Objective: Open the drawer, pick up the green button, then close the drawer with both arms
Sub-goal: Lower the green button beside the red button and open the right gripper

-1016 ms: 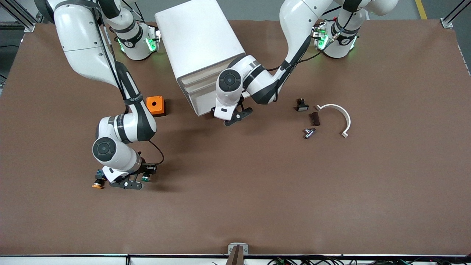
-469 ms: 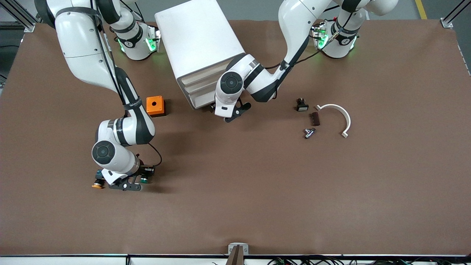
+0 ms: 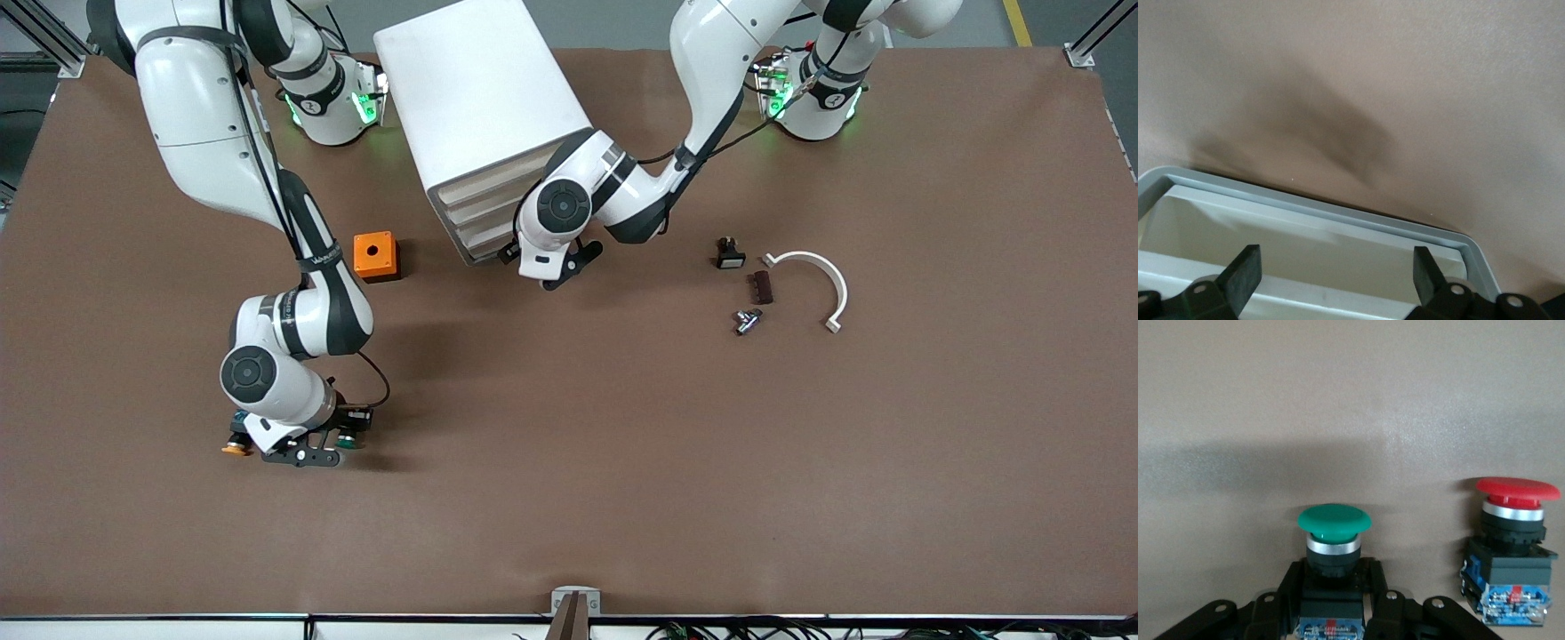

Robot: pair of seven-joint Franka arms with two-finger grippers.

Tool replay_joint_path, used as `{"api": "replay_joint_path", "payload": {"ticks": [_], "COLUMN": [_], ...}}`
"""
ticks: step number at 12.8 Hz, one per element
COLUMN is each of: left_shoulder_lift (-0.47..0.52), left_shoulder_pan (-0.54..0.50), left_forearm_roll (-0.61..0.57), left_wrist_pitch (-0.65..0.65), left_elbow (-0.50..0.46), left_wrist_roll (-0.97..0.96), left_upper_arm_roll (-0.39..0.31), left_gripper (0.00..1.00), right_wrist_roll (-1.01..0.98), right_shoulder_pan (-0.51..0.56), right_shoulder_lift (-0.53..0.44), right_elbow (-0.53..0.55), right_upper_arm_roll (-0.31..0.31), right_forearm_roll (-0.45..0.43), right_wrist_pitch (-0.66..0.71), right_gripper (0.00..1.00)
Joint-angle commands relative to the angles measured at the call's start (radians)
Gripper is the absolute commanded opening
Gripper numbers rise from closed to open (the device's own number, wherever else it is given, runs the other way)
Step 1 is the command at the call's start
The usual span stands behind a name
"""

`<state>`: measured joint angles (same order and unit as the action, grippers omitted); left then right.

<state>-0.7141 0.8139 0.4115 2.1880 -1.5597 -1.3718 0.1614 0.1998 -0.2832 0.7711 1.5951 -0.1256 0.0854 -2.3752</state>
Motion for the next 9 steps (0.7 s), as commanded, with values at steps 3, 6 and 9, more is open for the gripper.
{"api": "replay_joint_path", "payload": {"ticks": [3, 6, 9], "left_shoulder_lift": [-0.001, -0.001, 0.022], "left_shoulder_pan": [-0.012, -0.012, -0.018], "left_forearm_roll": [0.061, 0.061, 0.043], "left_wrist_pitch": [-0.007, -0.007, -0.004], "left_elbow": [-0.011, -0.016, -0.016], "left_wrist_roll": [0.003, 0.025, 0.048], "left_upper_arm_roll": [0.024, 0.024, 0.01], "left_gripper": [1.0, 1.0, 1.0], "right_wrist_roll": [-0.04, -0.036, -0.033], "right_shoulder_pan": [0.019, 0.019, 0.018], "right_shoulder_lift": [0.046, 0.048, 0.04], "right_elbow": [-0.067, -0.07, -0.079], "right_upper_arm_roll": [0.017, 0.017, 0.017], "right_forearm_roll": [0.001, 0.002, 0.004], "right_wrist_pitch": [0.002, 0.001, 0.008], "right_gripper": [0.02, 0.99, 1.0]}}
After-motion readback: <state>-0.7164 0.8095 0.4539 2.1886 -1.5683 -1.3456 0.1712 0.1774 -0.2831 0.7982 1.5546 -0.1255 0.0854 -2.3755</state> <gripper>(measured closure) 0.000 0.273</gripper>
